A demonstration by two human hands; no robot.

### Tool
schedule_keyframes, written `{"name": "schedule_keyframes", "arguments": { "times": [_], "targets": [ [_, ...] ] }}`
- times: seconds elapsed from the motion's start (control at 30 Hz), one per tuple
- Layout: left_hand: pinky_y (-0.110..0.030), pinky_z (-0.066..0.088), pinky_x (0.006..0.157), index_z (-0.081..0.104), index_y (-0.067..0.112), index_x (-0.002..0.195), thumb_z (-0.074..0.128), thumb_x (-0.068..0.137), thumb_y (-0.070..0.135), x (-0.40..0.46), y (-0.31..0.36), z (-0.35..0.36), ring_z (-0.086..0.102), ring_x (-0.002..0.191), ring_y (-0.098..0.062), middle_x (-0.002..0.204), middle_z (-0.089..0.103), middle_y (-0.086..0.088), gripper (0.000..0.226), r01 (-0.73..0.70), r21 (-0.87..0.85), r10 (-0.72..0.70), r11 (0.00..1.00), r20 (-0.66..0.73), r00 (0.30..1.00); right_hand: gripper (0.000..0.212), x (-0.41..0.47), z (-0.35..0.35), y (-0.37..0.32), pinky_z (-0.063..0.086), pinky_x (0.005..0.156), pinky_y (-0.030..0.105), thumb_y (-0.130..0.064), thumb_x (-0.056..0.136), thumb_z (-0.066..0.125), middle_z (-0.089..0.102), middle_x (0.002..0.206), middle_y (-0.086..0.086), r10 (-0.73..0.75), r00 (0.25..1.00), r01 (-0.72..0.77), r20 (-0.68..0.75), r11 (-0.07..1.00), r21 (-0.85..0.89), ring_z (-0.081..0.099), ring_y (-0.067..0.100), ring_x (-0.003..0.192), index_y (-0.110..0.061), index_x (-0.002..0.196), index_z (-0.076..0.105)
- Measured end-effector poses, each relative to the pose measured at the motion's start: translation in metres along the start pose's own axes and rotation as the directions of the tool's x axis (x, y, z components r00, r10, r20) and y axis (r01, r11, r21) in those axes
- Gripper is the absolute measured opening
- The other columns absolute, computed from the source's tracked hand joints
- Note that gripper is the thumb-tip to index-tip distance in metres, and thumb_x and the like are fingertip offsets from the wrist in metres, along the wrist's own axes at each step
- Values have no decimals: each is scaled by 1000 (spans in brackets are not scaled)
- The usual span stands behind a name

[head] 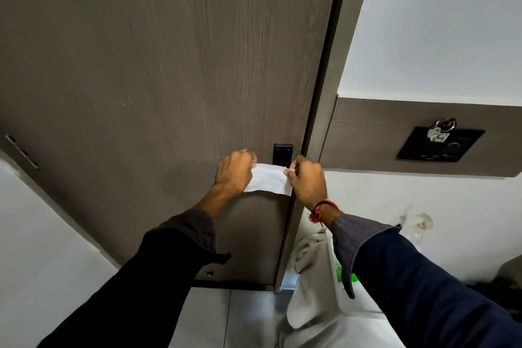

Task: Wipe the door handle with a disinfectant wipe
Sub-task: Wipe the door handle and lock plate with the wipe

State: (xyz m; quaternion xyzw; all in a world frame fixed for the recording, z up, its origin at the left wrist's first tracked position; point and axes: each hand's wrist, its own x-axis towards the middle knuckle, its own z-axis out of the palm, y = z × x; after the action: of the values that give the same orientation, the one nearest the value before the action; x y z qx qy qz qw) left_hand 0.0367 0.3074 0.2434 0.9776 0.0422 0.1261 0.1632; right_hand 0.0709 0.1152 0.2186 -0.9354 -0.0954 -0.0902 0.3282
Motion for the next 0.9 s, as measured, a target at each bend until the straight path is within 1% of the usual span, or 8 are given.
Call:
{"name": "schedule_keyframes", "arguments": {
  "times": [0.13, 0.23, 0.37, 0.5, 0.67, 0.73, 0.8, 0.9],
  "targets": [
    [-42, 53, 87, 70, 14, 103, 54, 93, 1, 11, 9, 7, 63, 107, -30, 115, 67, -7, 23, 53, 74, -50, 996, -49, 998, 21, 12, 4, -10, 63, 83, 47, -27, 100, 67, 76, 101, 17, -17, 1000, 18, 3, 992, -122, 72, 36, 93, -7, 106, 65],
    [-41, 49, 85, 65, 12, 114, 57, 89, 3, -2, 22, 21, 58, 108, -30, 120, 63, -9, 28, 118, 225, -64, 967, -234, 970, 21, 14, 9, -12, 64, 86, 48, -26, 101, 66, 75, 105, 16, -15, 1000, 16, 12, 992, -127, 72, 34, 96, -8, 111, 65],
    [-44, 54, 87, 65, 6, 124, 57, 93, 6, -50, 53, 72, 63, 111, -35, 128, 63, -19, 32, 192, -109, -220, 975, -422, 879, 18, 17, 10, -7, 64, 86, 48, -26, 102, 63, 75, 103, 14, -20, 1000, 22, 23, 996, -88, 72, 31, 94, -10, 111, 65],
    [-52, 34, 120, 45, 3, 148, 51, 100, 21, -61, 85, 109, 36, 148, -36, 158, 39, -20, 52, 147, -211, -213, 966, -340, 916, 18, 18, 7, -3, 65, 84, 44, -25, 103, 63, 74, 100, 13, -67, 996, 70, 50, 995, -64, 73, 28, 91, -10, 112, 66],
    [-51, 32, 121, 29, 4, 156, 49, 103, 30, -40, 105, 124, 26, 153, -32, 165, 26, -15, 63, 301, -149, -329, 942, -234, 915, 19, 22, -6, 0, 60, 80, 35, -24, 106, 58, 73, 106, 13, -189, 976, 195, 107, 979, -52, 72, 28, 95, -8, 113, 67],
    [-50, 33, 121, 28, 2, 156, 45, 104, 35, -39, 107, 129, 27, 153, -32, 164, 26, -17, 64, 349, -160, -381, 923, -280, 881, 23, 21, -21, 5, 60, 84, 35, -22, 107, 55, 70, 116, 14, -380, 920, 387, 92, 918, -85, 70, 28, 104, -7, 121, 66],
    [-48, 27, 124, 21, -1, 157, 35, 107, 36, -34, 110, 131, 20, 155, -32, 166, 19, -19, 64, 404, -257, -471, 878, -315, 824, 30, 23, -44, 13, 61, 93, 40, -16, 103, 58, 66, 129, 17, -640, 768, 627, -26, 760, -173, 66, 30, 116, -4, 128, 65],
    [-44, 27, 124, 19, -7, 155, 37, 109, 31, -19, 120, 123, 17, 155, -34, 165, 15, -23, 62, 459, -467, -629, 756, -325, 706, 58, 36, -73, 26, 33, 126, 50, -20, 98, 57, 44, 159, 22, -821, 547, 738, -164, 566, -369, 40, 35, 150, 4, 150, 49]
  ]
}}
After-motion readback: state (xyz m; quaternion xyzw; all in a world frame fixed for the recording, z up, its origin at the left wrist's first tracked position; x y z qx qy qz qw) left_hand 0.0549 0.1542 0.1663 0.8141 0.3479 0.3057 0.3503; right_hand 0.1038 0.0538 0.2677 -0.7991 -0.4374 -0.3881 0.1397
